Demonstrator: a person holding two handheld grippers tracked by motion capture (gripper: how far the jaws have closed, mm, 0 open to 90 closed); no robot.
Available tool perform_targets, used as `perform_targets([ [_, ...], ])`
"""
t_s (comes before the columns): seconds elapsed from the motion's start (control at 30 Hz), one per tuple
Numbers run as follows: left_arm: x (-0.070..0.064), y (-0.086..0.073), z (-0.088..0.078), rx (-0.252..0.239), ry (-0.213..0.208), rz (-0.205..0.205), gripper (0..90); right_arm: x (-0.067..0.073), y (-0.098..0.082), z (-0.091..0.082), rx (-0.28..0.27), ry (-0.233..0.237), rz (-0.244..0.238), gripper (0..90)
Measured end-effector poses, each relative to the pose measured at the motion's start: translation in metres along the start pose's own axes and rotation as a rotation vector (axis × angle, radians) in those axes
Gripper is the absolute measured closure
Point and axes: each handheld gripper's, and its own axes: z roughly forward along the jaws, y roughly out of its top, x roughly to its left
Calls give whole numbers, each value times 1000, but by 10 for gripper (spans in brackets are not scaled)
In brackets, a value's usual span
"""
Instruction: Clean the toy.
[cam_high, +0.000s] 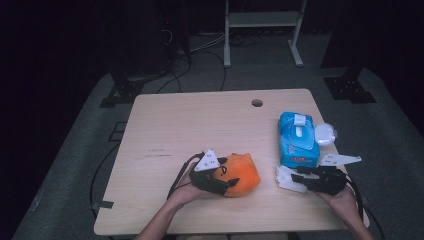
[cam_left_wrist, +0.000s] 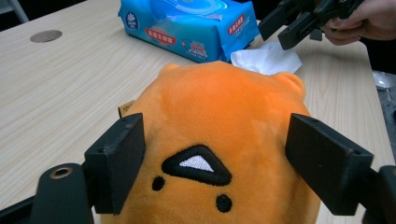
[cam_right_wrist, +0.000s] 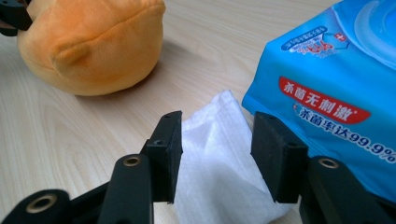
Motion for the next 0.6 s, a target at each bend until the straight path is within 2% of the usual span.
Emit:
perform_targets([
  [0.33,0,8,-16,-26,14,11,160,4,7,5,-18,0,-17,458],
  [0.6,4,7,-26,-34,29,-11,146,5,8,7,-15,-2,-23,440],
])
